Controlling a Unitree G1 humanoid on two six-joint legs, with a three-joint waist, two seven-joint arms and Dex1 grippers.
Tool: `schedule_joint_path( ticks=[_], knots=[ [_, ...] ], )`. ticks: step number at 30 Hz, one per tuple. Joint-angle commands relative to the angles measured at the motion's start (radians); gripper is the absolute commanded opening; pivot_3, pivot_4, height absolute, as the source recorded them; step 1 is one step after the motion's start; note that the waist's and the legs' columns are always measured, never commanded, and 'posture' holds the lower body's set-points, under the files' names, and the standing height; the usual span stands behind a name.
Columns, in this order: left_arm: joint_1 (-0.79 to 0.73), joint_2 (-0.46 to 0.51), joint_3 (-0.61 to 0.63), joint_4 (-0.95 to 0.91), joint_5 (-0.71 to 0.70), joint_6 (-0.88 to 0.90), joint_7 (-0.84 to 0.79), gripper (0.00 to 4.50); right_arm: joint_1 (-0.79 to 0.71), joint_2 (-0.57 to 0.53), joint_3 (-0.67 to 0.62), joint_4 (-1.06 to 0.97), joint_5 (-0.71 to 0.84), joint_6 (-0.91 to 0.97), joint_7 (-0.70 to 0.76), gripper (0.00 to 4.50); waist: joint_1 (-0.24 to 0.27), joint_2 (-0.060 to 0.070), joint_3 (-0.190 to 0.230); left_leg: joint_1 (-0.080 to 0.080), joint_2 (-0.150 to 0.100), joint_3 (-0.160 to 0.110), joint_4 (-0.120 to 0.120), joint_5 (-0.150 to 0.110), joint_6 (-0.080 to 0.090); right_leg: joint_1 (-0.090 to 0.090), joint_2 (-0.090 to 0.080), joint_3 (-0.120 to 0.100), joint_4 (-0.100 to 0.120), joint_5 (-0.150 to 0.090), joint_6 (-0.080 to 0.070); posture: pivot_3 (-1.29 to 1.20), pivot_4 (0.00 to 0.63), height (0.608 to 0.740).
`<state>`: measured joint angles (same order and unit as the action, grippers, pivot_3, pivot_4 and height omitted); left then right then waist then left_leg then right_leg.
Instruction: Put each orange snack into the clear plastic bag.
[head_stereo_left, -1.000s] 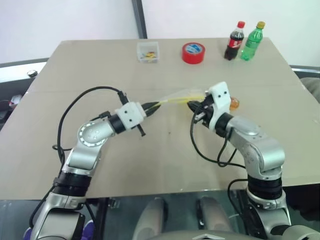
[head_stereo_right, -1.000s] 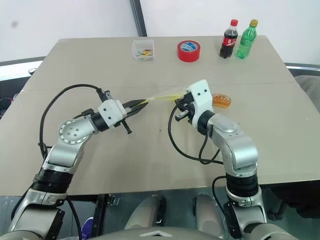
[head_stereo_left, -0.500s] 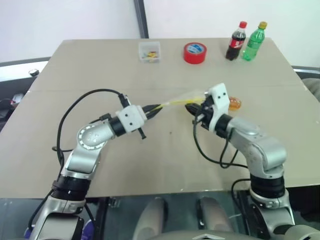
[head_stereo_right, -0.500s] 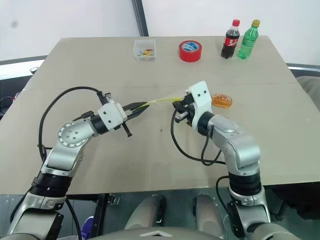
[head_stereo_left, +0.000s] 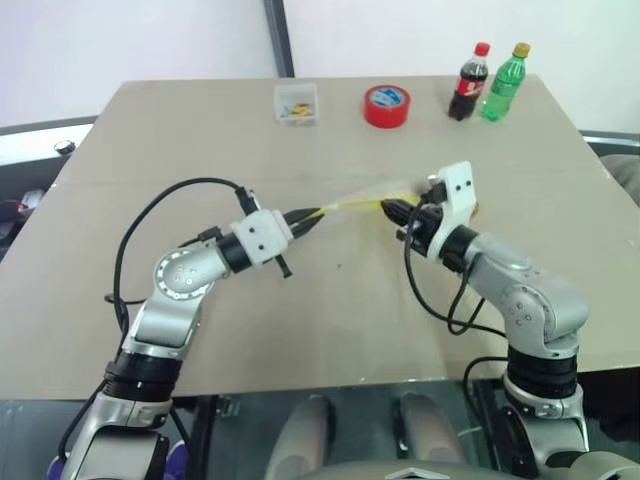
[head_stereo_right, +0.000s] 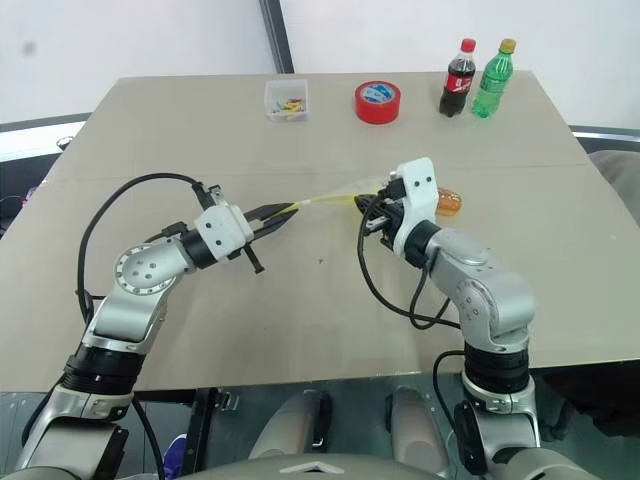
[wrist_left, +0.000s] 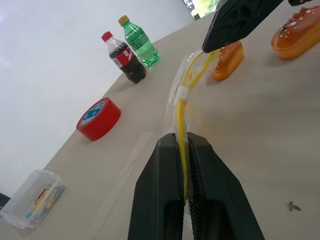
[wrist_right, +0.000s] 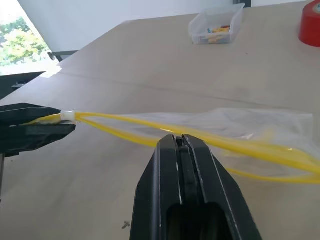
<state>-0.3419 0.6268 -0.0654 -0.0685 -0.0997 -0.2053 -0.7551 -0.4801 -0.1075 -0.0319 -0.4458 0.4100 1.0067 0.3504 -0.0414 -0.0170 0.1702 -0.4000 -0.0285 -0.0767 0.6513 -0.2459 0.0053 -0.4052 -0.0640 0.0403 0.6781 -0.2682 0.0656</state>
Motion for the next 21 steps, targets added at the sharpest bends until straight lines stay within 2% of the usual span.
schedule_joint_path(
  ticks=[1,6,9,11,13,15,19,21],
  knots=[
    [-0.005,-0.002,0.013,-0.026,0.006,-0.028,0.002,0.0,-0.015,0.015,0.019,0.006,0.019,-0.039,-0.007,0.03,0.0,0.0,0.0,0.0,0.0,0.0,0.0,0.0,0.0,0.0,0.0,0.0,0.0,0.0,0.0,0.0,0.15,0.74],
    [0.006,0.0,0.0,-0.03,0.009,-0.053,-0.015,0.0,-0.015,0.03,0.033,0.05,0.024,-0.061,-0.01,0.03,0.0,0.0,0.0,0.0,0.0,0.0,0.0,0.0,0.0,0.0,0.0,0.0,0.0,0.0,0.0,0.0,0.15,0.74],
    [0.019,0.003,-0.008,-0.035,-0.001,-0.058,-0.035,0.0,-0.032,0.083,0.035,0.12,0.019,-0.095,-0.039,0.03,-0.001,0.0,0.0,0.0,0.0,0.0,0.0,0.0,0.0,0.0,0.0,0.0,0.0,0.0,0.0,0.0,0.15,0.74],
    [0.029,0.014,-0.011,-0.027,-0.003,-0.074,-0.057,0.0,-0.048,0.058,0.132,0.201,-0.113,-0.245,-0.059,0.03,-0.003,0.0,0.0,0.0,0.0,0.0,0.0,0.0,0.0,0.0,0.0,0.0,0.0,0.0,0.0,0.0,0.15,0.74],
    [0.032,0.025,-0.006,-0.012,-0.01,-0.085,-0.078,0.0,-0.065,-0.068,0.336,0.3,-0.367,-0.505,-0.058,0.03,-0.003,0.001,0.0,0.001,0.0,0.001,0.0,0.0,0.0,0.0,0.0,0.001,0.0,0.0,0.0,0.0,0.15,0.74],
    [0.026,0.034,0.002,0.016,-0.011,-0.102,-0.092,0.0,-0.082,-0.181,0.488,0.391,-0.54,-0.745,-0.017,0.03,0.0,0.001,0.0,0.0,-0.001,0.001,0.0,0.0,0.0,0.0,0.0,0.0,0.0,0.0,0.0,0.0,0.15,0.74],
    [0.016,0.058,0.002,0.083,0.014,-0.176,-0.111,0.0,-0.126,-0.265,0.56,0.519,-0.692,-1.028,-0.045,0.03,-0.003,0.0,0.001,0.0,-0.001,0.001,0.0,0.0,0.0,0.0,0.0,0.0,-0.001,0.0,0.0,0.0,0.15,0.74],
    [0.015,0.061,0.0,0.105,0.018,-0.201,-0.114,0.0,-0.147,-0.291,0.571,0.563,-0.778,-1.109,-0.081,0.03,-0.004,0.0,0.001,0.0,-0.001,0.002,-0.001,0.0,0.0,-0.001,0.0,0.001,0.0,0.0,0.0,0.0,0.15,0.74]
  ],
)
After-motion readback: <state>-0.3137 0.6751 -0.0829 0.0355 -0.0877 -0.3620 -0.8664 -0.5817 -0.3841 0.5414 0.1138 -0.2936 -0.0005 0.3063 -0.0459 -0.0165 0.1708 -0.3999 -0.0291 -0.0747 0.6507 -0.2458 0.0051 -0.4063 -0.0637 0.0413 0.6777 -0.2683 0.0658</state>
